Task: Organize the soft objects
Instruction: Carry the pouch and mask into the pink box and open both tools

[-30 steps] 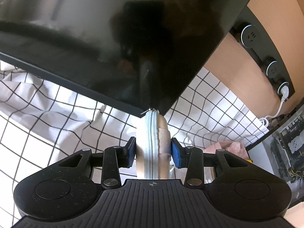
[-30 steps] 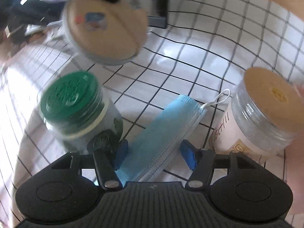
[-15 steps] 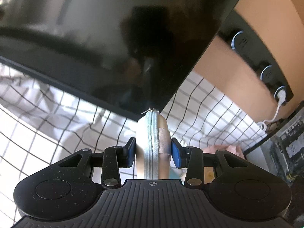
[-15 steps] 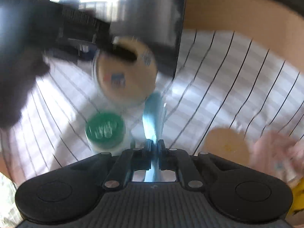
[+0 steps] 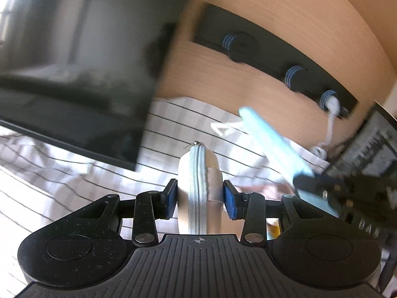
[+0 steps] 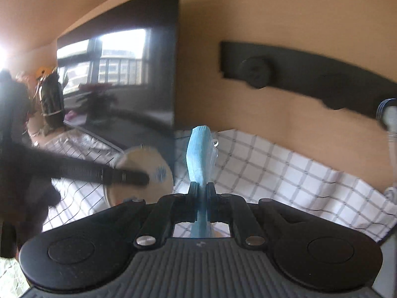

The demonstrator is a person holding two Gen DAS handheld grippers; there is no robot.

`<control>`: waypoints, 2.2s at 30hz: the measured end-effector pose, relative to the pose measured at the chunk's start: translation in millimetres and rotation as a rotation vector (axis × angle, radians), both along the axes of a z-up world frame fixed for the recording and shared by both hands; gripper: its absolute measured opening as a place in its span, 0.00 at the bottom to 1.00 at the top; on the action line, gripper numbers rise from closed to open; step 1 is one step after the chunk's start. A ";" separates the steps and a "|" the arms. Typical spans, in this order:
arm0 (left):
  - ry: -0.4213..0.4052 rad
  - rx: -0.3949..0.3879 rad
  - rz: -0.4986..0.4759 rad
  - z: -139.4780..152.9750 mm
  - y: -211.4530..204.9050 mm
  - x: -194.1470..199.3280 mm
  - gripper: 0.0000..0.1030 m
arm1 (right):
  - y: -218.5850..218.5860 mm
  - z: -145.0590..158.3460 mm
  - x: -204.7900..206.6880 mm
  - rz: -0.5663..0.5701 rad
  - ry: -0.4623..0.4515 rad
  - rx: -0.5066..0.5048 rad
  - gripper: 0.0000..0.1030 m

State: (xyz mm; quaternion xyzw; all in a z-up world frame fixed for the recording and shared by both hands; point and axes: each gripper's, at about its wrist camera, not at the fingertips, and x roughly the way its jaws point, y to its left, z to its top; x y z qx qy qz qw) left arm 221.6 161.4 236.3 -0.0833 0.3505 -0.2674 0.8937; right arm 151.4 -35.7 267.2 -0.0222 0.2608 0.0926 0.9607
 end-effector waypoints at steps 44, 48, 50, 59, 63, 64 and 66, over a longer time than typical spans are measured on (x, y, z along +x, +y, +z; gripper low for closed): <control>0.267 -0.207 -0.187 -132.5 -208.9 42.0 0.42 | -219.0 -188.0 -13.6 -0.488 0.251 0.206 0.21; 0.250 -0.139 -0.165 -138.3 -212.1 42.9 0.48 | -223.8 -172.5 -20.2 -0.517 0.196 0.202 0.21; 0.198 -0.064 -0.142 -135.4 -210.4 41.1 0.50 | -222.3 -163.0 -27.8 -0.509 0.144 0.208 0.22; 0.171 -0.018 -0.164 -127.9 -205.3 35.5 0.47 | -162.8 -156.3 -19.2 -0.262 0.078 0.158 0.23; 0.097 -0.011 -0.129 -112.8 -196.0 26.8 0.45 | -153.3 -163.7 -12.7 -0.273 0.063 0.094 0.23; 0.081 -0.014 -0.128 -109.5 -193.9 25.0 0.44 | -154.6 -164.1 -10.1 -0.283 0.068 0.086 0.24; 0.075 -0.025 -0.140 -107.2 -193.5 24.0 0.44 | -158.5 -166.0 -6.7 -0.307 0.070 0.065 0.24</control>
